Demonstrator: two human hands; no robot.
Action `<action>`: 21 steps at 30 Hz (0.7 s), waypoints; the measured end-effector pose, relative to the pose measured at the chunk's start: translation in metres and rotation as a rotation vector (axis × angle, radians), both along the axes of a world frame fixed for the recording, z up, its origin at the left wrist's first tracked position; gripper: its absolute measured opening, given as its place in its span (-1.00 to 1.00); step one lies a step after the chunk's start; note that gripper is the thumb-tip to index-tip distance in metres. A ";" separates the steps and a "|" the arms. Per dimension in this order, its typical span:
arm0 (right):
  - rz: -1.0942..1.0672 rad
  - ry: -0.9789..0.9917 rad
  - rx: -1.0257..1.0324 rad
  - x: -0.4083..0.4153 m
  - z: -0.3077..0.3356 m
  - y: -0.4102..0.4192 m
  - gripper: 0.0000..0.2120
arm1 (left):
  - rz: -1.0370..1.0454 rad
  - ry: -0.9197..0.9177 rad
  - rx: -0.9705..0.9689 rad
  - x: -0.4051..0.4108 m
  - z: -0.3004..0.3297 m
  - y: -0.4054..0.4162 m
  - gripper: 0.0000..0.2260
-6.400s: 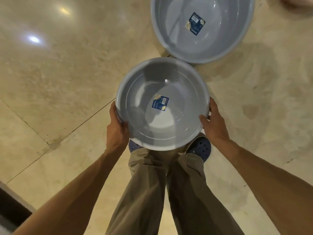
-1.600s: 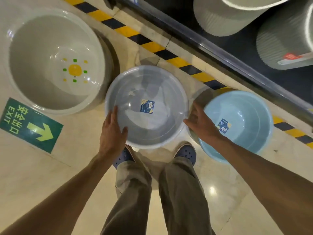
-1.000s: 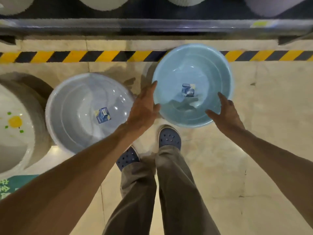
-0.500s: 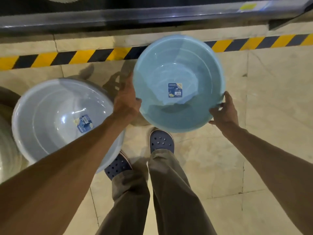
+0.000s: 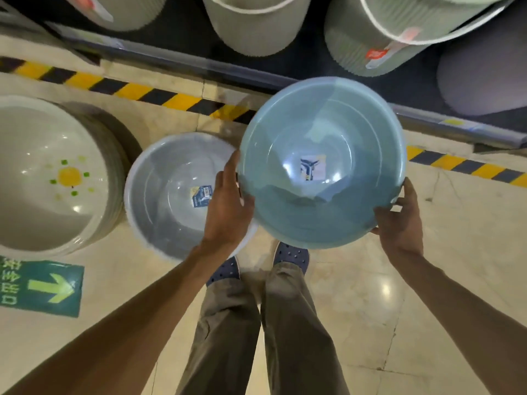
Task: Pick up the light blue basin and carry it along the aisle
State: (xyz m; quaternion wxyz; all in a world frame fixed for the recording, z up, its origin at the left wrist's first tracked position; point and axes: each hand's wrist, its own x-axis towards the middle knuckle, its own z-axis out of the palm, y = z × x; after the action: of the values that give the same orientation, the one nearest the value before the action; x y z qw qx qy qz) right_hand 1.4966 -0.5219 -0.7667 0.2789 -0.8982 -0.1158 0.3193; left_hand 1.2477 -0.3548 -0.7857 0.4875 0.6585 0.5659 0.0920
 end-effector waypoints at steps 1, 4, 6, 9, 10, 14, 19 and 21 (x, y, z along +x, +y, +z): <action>0.044 -0.032 0.008 -0.007 0.002 0.008 -0.36 | 0.030 0.001 0.037 -0.013 0.004 -0.001 -0.33; 0.155 -0.072 0.030 -0.031 0.007 0.036 -0.34 | 0.149 -0.002 0.077 -0.053 0.014 -0.006 -0.33; 0.215 -0.077 0.036 -0.051 0.009 0.055 -0.32 | 0.234 -0.021 0.089 -0.078 0.022 -0.012 -0.36; 0.340 -0.050 0.025 -0.081 0.003 0.079 -0.32 | 0.381 -0.007 0.045 -0.117 0.028 -0.023 -0.38; 0.384 -0.027 0.019 -0.091 0.000 0.085 -0.31 | 0.423 0.019 0.022 -0.132 0.024 -0.028 -0.38; 0.544 0.027 -0.022 -0.126 -0.017 0.102 -0.28 | 0.493 0.176 -0.095 -0.187 0.000 -0.049 -0.26; 0.678 0.019 -0.124 -0.154 -0.041 0.113 -0.27 | 0.574 0.212 -0.194 -0.210 -0.023 -0.068 -0.20; 0.702 -0.009 -0.166 -0.158 -0.051 0.114 -0.29 | 0.577 0.226 -0.211 -0.208 -0.029 -0.071 -0.23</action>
State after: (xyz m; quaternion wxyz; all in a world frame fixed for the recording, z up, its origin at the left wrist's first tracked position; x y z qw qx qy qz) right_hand 1.3389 -0.4079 -0.8178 0.0777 -0.8248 -0.3921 0.3998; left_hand 1.0398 -0.4260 -0.8150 0.4407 0.4230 0.7862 0.0935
